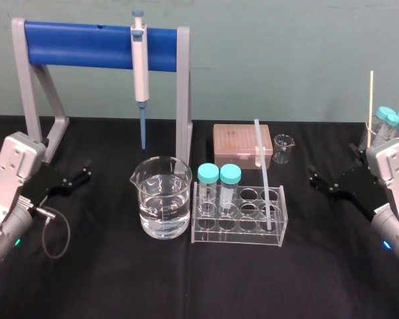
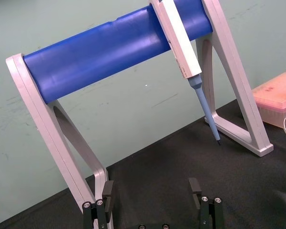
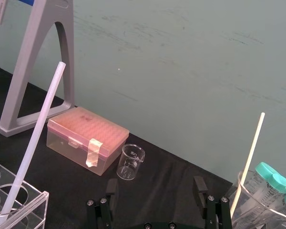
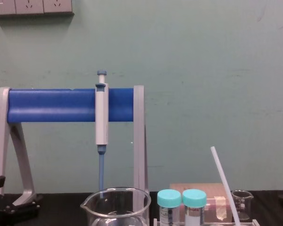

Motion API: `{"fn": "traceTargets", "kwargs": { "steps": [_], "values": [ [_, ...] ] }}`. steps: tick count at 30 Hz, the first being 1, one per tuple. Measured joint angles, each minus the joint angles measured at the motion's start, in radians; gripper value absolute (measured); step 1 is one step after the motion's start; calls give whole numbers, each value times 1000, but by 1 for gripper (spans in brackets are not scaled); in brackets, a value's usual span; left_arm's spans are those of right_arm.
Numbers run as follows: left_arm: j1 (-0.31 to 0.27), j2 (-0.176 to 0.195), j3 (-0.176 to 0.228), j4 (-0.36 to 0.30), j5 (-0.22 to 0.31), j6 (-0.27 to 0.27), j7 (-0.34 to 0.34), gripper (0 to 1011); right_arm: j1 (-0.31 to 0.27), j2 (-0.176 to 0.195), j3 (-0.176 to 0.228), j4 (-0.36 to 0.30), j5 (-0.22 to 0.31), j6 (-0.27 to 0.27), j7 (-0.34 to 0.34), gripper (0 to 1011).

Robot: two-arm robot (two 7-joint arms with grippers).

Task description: Pick up the stirring rod with one hand, then place it down.

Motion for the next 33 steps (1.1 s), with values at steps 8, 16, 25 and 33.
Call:
{"fn": "traceTargets", "kwargs": {
  "steps": [8, 16, 25, 33],
  "values": [
    [0, 0, 0, 0, 0, 0, 0, 1001, 0, 0, 0, 0, 0, 0, 0, 1003],
    [0, 0, 0, 0, 0, 0, 0, 1001, 0, 0, 0, 0, 0, 0, 0, 1003],
    [0, 0, 0, 0, 0, 0, 0, 1000, 0, 0, 0, 0, 0, 0, 0, 1003],
    [0, 0, 0, 0, 0, 0, 0, 1000, 0, 0, 0, 0, 0, 0, 0, 1003]
  ]
}}
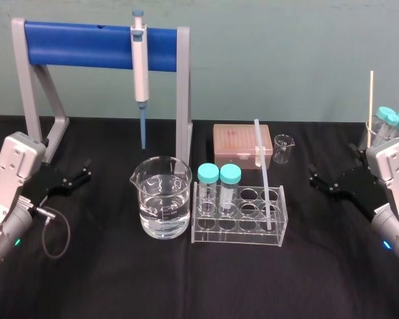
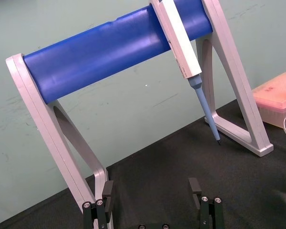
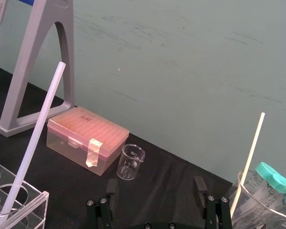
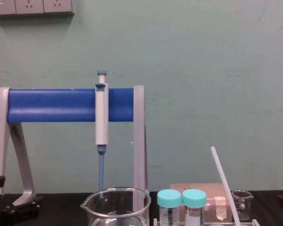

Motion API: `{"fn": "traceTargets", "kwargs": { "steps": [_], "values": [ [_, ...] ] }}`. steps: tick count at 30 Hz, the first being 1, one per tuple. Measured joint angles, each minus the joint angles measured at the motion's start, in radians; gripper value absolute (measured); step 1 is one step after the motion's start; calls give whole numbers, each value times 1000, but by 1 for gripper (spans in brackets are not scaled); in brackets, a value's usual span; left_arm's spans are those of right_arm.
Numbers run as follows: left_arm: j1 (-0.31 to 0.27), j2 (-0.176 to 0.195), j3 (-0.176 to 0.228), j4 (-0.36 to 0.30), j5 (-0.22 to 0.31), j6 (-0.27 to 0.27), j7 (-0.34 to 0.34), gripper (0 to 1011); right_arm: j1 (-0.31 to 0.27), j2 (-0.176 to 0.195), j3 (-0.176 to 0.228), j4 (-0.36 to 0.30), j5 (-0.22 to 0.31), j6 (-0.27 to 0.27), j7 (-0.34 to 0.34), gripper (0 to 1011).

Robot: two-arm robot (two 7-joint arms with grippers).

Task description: Pick up the stirring rod with one hand, then place it down.

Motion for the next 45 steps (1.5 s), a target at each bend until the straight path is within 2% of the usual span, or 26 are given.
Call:
{"fn": "traceTargets", "kwargs": {
  "steps": [26, 31, 37, 38, 40, 41, 45],
  "values": [
    [0, 0, 0, 0, 0, 0, 0, 1000, 0, 0, 0, 0, 0, 0, 0, 1003],
    [0, 0, 0, 0, 0, 0, 0, 1000, 1, -10, 19, 5, 18, -12, 29, 1003],
    [0, 0, 0, 0, 0, 0, 0, 1000, -4, -25, 61, -8, 87, -26, 87, 1003],
    [0, 0, 0, 0, 0, 0, 0, 1000, -9, -30, 78, -20, 124, -26, 112, 1003],
    [0, 0, 0, 0, 0, 0, 0, 1001, -14, -35, 95, -30, 166, -21, 140, 1003],
    [0, 0, 0, 0, 0, 0, 0, 1000, -20, -40, 111, -42, 214, -8, 172, 1003],
    [0, 0, 0, 0, 0, 0, 0, 1000, -26, -51, 138, -70, 314, 38, 251, 1003]
  ]
}}
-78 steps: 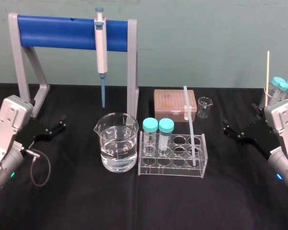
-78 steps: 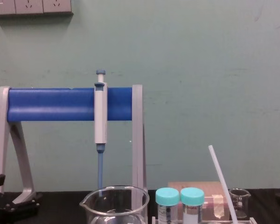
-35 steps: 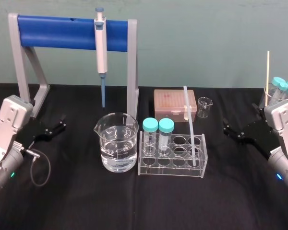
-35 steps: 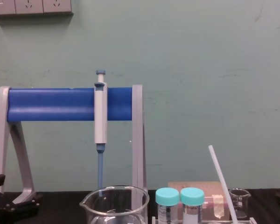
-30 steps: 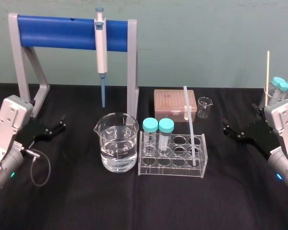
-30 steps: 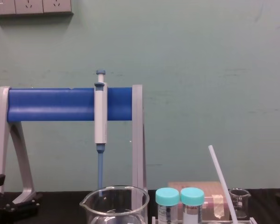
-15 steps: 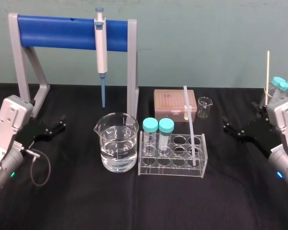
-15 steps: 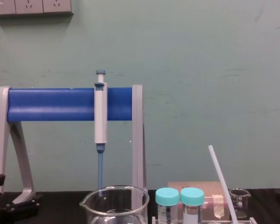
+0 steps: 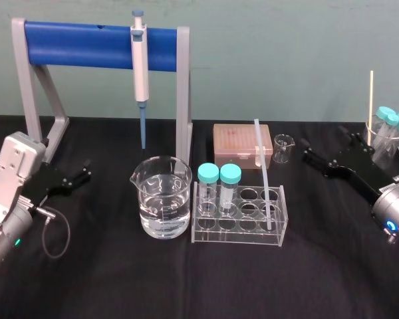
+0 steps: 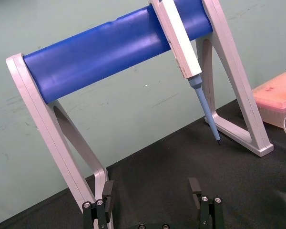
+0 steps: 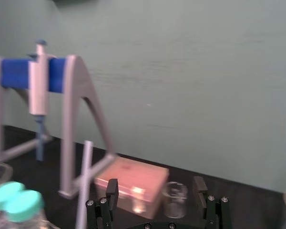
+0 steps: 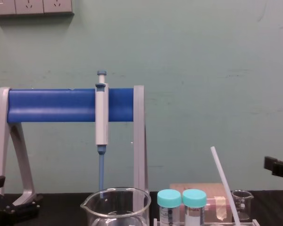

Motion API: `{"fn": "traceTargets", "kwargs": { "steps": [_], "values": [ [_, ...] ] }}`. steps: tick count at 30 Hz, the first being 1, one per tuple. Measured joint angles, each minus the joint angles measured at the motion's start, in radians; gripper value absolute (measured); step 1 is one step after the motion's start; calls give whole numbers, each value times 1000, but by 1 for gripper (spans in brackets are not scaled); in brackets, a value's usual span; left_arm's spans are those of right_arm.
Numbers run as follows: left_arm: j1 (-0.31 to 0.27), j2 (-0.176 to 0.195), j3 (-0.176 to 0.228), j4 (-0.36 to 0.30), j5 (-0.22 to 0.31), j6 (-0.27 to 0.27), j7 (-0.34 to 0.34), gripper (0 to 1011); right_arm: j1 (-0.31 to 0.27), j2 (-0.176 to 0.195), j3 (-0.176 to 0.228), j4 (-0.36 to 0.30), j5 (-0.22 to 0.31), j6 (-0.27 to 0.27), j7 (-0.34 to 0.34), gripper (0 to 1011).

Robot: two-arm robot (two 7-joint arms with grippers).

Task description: Pick up the stirring rod with one hand, then place it down.

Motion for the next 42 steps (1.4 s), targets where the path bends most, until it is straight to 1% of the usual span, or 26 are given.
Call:
{"fn": "traceTargets", "kwargs": {
  "steps": [1, 5, 11, 15, 21, 29, 33, 42],
  "values": [
    [0, 0, 0, 0, 0, 0, 0, 1000, 0, -4, 4, -7, 22, 15, 24, 1003],
    [0, 0, 0, 0, 0, 0, 0, 1000, 6, -12, 6, -16, 50, 46, 72, 1003],
    [0, 0, 0, 0, 0, 0, 0, 1000, 35, -20, -13, -13, 54, 98, 124, 1003],
    [0, 0, 0, 0, 0, 0, 0, 1000, 63, -30, -34, 2, 35, 130, 151, 1003],
    [0, 0, 0, 0, 0, 0, 0, 1000, 95, -51, -52, 28, 6, 163, 170, 1003],
    [0, 0, 0, 0, 0, 0, 0, 1000, 126, -81, -63, 54, -21, 191, 175, 1003],
    [0, 0, 0, 0, 0, 0, 0, 1000, 151, -100, -76, 81, -42, 210, 180, 1003],
    [0, 0, 0, 0, 0, 0, 0, 1000, 172, -122, -80, 106, -71, 233, 170, 1003]
  ]
}}
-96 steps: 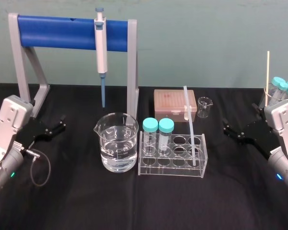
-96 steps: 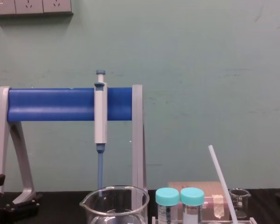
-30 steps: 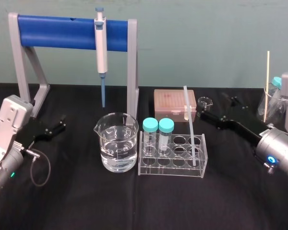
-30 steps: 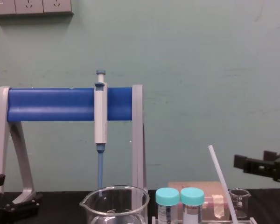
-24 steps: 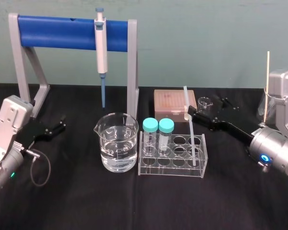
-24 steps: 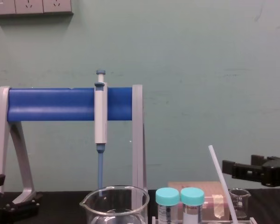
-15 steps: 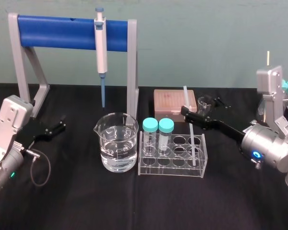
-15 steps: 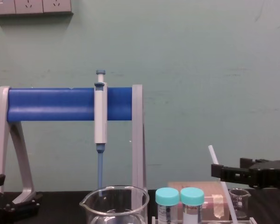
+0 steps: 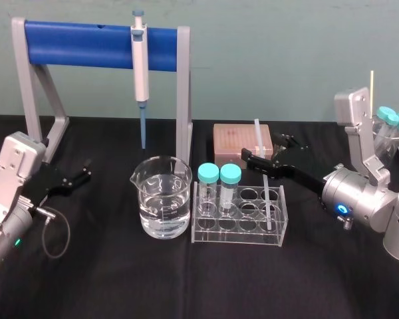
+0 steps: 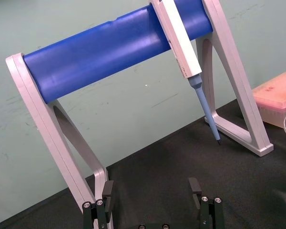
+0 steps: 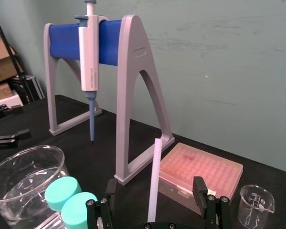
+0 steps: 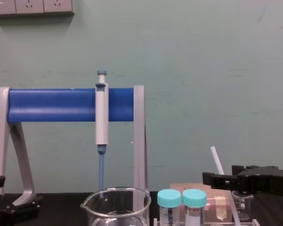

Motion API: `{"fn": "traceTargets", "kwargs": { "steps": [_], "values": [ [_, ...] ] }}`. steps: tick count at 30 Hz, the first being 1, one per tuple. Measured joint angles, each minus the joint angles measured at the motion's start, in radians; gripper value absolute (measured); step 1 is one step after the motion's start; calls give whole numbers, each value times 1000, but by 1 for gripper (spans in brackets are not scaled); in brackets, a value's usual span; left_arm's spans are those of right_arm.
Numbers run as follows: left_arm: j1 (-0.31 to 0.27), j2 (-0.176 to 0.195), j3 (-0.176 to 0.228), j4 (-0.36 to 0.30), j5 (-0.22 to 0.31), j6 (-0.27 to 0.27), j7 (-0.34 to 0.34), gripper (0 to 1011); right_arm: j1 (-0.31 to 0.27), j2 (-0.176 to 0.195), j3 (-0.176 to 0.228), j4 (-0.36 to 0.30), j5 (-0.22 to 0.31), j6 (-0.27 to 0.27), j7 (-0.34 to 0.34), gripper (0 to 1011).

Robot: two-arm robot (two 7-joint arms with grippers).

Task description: Pick up the stirring rod with one hand, then place it down.

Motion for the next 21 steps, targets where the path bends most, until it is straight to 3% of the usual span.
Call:
{"fn": "traceTargets", "kwargs": {
  "steps": [21],
  "values": [
    [0, 0, 0, 0, 0, 0, 0, 1000, -1, -15, 15, 8, -30, 19, -2, 1003]
  ]
}}
